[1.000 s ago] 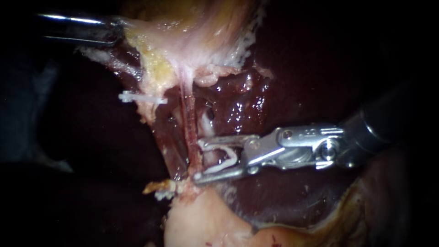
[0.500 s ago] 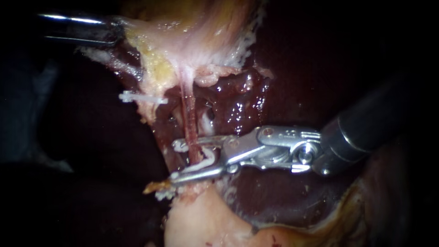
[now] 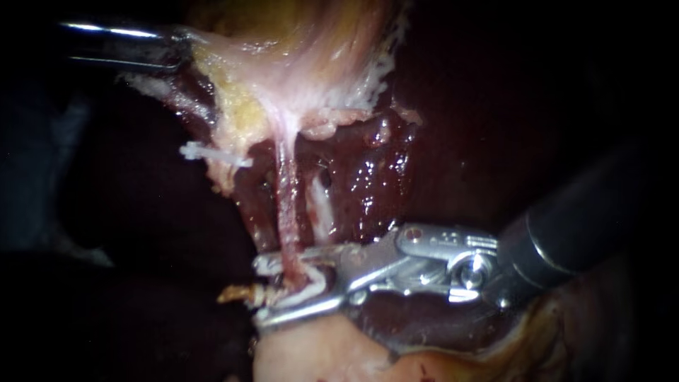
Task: Clipping first clip right tube
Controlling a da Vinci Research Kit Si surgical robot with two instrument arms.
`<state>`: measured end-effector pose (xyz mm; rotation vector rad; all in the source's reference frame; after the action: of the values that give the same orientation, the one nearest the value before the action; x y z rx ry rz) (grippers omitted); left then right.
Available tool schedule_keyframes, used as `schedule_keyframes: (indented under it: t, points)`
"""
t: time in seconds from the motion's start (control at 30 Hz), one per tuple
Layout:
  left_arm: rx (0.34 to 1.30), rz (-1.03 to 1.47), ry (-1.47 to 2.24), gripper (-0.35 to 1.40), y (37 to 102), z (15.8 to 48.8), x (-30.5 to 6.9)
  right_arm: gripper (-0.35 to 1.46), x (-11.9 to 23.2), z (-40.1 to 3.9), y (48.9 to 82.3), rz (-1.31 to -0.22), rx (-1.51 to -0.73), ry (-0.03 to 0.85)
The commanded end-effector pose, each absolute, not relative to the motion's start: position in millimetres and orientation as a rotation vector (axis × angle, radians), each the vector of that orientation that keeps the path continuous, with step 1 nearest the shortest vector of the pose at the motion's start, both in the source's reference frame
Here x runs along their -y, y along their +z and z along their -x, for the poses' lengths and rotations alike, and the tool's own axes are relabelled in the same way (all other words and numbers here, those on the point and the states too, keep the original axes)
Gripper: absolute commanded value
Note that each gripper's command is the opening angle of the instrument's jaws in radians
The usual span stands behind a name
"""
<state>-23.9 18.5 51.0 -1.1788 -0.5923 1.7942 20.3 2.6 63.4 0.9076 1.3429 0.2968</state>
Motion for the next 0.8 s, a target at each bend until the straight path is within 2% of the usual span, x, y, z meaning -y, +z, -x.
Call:
schedule_keyframes:
  t: [0.03, 0.23, 0.47, 0.63, 0.73, 0.8]
  points:
    - [0.593, 1.179, 1.794, -0.35, 51.0, 23.9, -18.5, 0.46, -2.4, -20.5, 63.2, -0.909, -1.344, 0.290]
    - [0.593, 1.179, 1.794, -0.35, 51.1, 23.9, -18.5, 0.41, -2.5, -20.6, 63.3, -0.921, -1.337, 0.302]
    - [0.593, 1.179, 1.794, -0.35, 51.1, 23.9, -18.5, 0.23, -3.0, -20.4, 63.9, -0.953, -1.314, 0.357]
    - [0.593, 1.179, 1.794, -0.35, 51.1, 23.9, -18.6, -0.04, -3.2, -20.2, 63.9, -0.997, -1.280, 0.406]
    - [0.593, 1.179, 1.794, -0.35, 51.2, 23.9, -18.6, -0.35, -3.4, -20.0, 63.8, -1.034, -1.255, 0.448]
    - [0.593, 1.179, 1.794, -0.35, 51.2, 23.9, -18.6, -0.35, -3.7, -19.8, 63.9, -1.056, -1.233, 0.474]
